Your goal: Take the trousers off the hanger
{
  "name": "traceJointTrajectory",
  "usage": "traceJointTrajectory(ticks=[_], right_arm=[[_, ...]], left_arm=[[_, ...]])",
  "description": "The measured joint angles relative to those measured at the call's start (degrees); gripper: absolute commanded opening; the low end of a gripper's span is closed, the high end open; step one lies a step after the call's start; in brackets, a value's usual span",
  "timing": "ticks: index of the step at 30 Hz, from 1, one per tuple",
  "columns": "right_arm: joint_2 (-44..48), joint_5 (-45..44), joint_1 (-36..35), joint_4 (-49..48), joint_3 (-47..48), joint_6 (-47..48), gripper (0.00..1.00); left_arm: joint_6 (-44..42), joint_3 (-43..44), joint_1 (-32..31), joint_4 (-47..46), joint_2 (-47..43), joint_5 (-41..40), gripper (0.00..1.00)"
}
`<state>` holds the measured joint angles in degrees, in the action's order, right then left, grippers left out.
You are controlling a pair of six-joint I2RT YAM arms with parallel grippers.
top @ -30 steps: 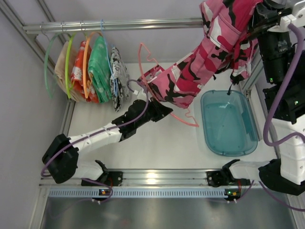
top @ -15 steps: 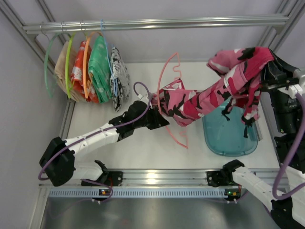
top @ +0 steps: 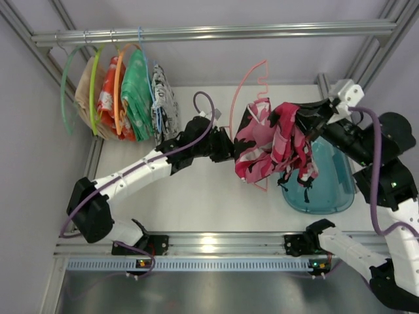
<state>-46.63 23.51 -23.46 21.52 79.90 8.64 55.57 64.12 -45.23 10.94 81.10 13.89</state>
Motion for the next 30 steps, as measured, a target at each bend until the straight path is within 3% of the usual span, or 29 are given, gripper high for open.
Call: traceJointTrajectory(ticks=[9, 16, 23, 30], right_arm=[[-6.6, -0.6, 0.0, -0.5, 0.4, -5.6, 0.0], [-14.2, -8.9, 0.0, -9.6, 12.6, -8.5, 0.0], [-13.4, -18.9, 0.0, -20.5, 5.9, -3.1, 0.0], [-16.2, -26.9, 0.0, -22.3, 5.7, 2.3, 0.0]], left_arm=[[-3.7, 1.5, -0.5, 4.6, 4.3, 0.3, 0.0], [-7.9, 2.1, -0.7, 8.4, 10.5, 6.4, 0.0], [-9.4, 4.4, -0.9, 10.3, 11.2, 13.3, 0.0], [-11.8, 4.5, -1.0, 11.4, 11.0, 13.1, 0.0]])
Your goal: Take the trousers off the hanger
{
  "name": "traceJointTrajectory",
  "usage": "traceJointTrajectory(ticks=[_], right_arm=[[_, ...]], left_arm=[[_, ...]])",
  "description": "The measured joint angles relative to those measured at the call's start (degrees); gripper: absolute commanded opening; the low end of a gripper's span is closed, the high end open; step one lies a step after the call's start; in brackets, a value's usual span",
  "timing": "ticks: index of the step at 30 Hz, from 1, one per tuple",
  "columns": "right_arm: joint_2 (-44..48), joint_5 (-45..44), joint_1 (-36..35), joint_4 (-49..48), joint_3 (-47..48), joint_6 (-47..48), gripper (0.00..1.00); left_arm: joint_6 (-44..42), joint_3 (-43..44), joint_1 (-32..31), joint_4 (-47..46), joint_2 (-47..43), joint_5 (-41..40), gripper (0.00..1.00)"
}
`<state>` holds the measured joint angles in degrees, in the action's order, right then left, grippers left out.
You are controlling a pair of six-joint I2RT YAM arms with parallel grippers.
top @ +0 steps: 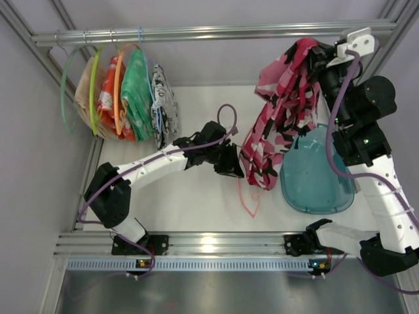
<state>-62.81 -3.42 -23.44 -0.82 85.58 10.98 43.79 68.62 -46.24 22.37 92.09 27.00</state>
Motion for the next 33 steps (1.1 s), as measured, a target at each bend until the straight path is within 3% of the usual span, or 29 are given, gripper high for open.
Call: traceJointTrajectory(ticks=[6, 10, 21, 27, 33], right_arm=[[-2.8, -4.7, 0.0, -1.4, 15.0, 4.3, 0.0], [-3.4, -7.9, 0.1, -7.3, 24.4, 10.5, 0.0], [-17.1, -11.5, 0.2, -26.5, 51.0, 37.5, 0.0], [-22.5, -6.6, 1.8, -32.0, 55.9, 46.2, 0.0], [-27.0, -2.2, 11.4, -35.1, 55.9, 46.8, 0.0]], left_arm=[[-1.3, -4.1, 0.7, 1.0, -0.9, -2.9, 0.0], [-2.2, -5.6, 1.6, 2.0, -0.9, -4.0, 0.0], [-4.4, -6.2, 2.2, 2.8, -0.9, -4.6, 0.0], [-4.8, -6.2, 2.2, 3.0, -0.9, -4.5, 0.0], [-4.8, -6.2, 2.2, 3.0, -0.9, -4.3, 0.0]])
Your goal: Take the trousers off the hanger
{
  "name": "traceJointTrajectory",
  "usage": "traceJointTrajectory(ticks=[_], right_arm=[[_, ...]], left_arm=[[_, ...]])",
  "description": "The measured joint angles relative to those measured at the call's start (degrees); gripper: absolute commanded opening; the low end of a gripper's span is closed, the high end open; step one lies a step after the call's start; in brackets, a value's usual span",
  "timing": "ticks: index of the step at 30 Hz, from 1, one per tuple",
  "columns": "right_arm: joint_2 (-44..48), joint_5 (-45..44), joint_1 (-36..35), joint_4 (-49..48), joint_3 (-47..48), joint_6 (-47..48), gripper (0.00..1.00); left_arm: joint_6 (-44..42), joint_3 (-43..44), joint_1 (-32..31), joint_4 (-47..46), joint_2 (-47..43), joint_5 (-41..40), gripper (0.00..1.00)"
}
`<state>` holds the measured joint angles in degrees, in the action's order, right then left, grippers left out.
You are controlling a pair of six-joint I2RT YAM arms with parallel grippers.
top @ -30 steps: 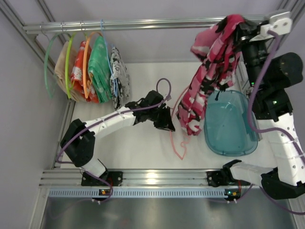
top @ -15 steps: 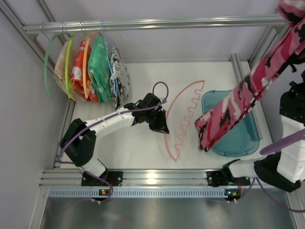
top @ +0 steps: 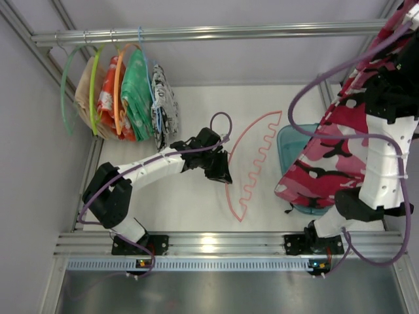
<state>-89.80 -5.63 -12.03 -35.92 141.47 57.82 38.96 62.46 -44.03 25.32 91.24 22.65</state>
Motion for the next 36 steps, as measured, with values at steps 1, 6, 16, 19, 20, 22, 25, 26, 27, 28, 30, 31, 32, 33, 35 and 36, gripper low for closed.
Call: traceJointTrajectory(ticks=[1, 6, 16, 19, 20, 22, 25, 26, 27, 28, 30, 31, 32, 33, 35, 36], right_arm=[[-0.8, 0.5, 2.5, -0.2, 0.0, -0.5, 0.0], [-4.5, 1.2, 15.1, -0.6, -1.2, -7.2, 0.0], [8.0, 8.0, 19.8, -1.7, -34.1, -18.3, 0.0], [15.6, 9.8, 19.8, -1.0, -48.0, -20.6, 0.0], [18.7, 10.2, 19.8, -0.4, -52.9, -21.5, 0.0], [23.8, 10.4, 19.8, 1.1, -59.5, -22.8, 0.0], [31.9, 10.5, 19.8, 3.4, -67.4, -24.5, 0.0], [34.8, 10.5, 19.8, 4.3, -69.6, -24.9, 0.0], [37.7, 10.5, 19.8, 5.7, -71.6, -25.5, 0.0], [40.2, 10.5, 19.8, 7.0, -73.0, -26.1, 0.0], [45.8, 10.4, 19.8, 10.2, -76.2, -26.9, 0.0], [47.9, 10.2, 19.8, 11.3, -77.6, -27.0, 0.0], [50.4, 10.0, 19.8, 12.2, -79.4, -27.0, 0.0], [53.2, 9.6, 19.8, 13.2, -81.5, -27.0, 0.0], [56.9, 8.5, 19.8, 15.5, -84.4, -26.9, 0.0], [58.2, 8.1, 19.8, 17.5, -85.3, -26.9, 0.0]], left_arm=[[0.0, 0.0, 0.0, 0.0, 0.0, 0.0, 0.0], [-0.2, 0.0, 0.0, 0.0, 0.0, 0.0, 0.0], [-0.2, 1.5, 0.1, 0.5, 0.0, 0.1, 0.0], [-0.9, 2.8, 0.1, 0.4, -0.1, 0.1, 0.0], [-1.4, 3.1, 0.1, 0.4, -0.4, 0.0, 0.0], [-2.0, 3.1, 0.1, 0.5, -1.3, -0.2, 0.0], [-3.3, 3.1, 0.1, 0.6, -3.4, -0.5, 0.0], [-3.6, 3.1, 0.1, 0.6, -4.2, -0.7, 0.0], [-3.9, 3.2, 0.1, 0.6, -5.0, -0.7, 0.0], [-4.2, 3.3, 0.1, 0.6, -5.6, -0.7, 0.0], [-4.7, 3.8, 0.2, 0.6, -6.9, -0.9, 0.0], [-4.8, 4.0, 0.3, 0.6, -7.5, -1.1, 0.0], [-4.9, 4.1, 0.4, 0.6, -8.0, -1.3, 0.0], [-5.1, 4.2, 0.5, 0.6, -8.6, -1.4, 0.0], [-5.6, 4.2, 0.9, 0.6, -9.8, -1.7, 0.0], [-5.9, 4.2, 1.2, 0.6, -10.3, -1.9, 0.0]])
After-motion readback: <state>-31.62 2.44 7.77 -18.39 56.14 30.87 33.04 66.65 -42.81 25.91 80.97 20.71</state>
